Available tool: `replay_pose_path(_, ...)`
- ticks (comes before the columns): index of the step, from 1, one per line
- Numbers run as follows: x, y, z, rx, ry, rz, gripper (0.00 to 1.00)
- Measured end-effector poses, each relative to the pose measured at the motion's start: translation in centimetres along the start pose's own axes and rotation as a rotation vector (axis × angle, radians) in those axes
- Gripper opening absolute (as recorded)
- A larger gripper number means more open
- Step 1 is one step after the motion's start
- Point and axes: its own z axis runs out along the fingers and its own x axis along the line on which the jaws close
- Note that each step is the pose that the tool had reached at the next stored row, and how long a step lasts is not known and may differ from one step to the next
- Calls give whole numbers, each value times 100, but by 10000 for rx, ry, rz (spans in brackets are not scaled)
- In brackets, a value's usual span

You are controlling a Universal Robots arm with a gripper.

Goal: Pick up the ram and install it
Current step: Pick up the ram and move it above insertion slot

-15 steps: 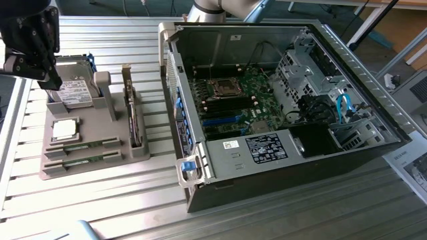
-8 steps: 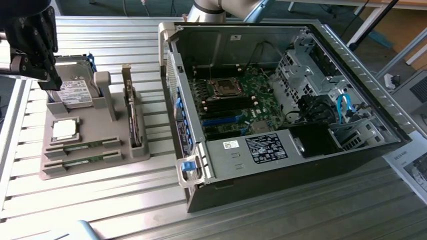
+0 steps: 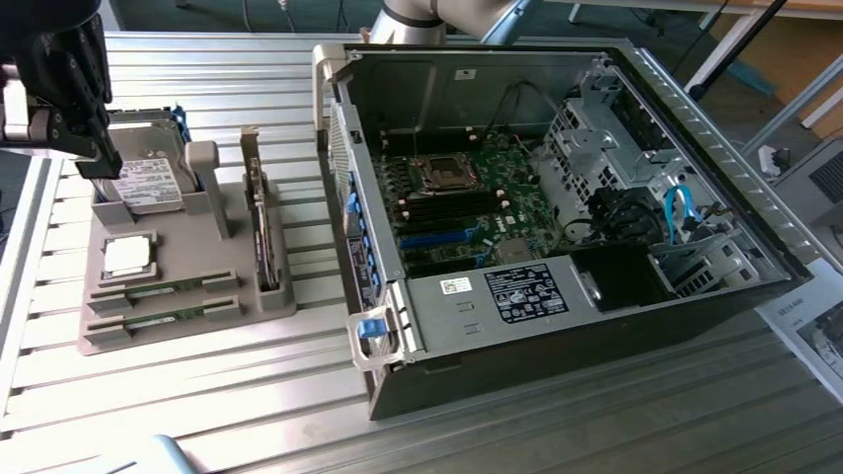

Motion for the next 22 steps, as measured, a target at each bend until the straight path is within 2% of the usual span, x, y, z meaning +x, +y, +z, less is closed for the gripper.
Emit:
replay_pose_path(9, 3, -2, 43, 0, 0, 0, 10)
replay_pose_path(16, 19, -7, 125, 0, 0, -8, 10)
replay_pose_path(22, 53, -14, 246, 1, 0, -27, 10)
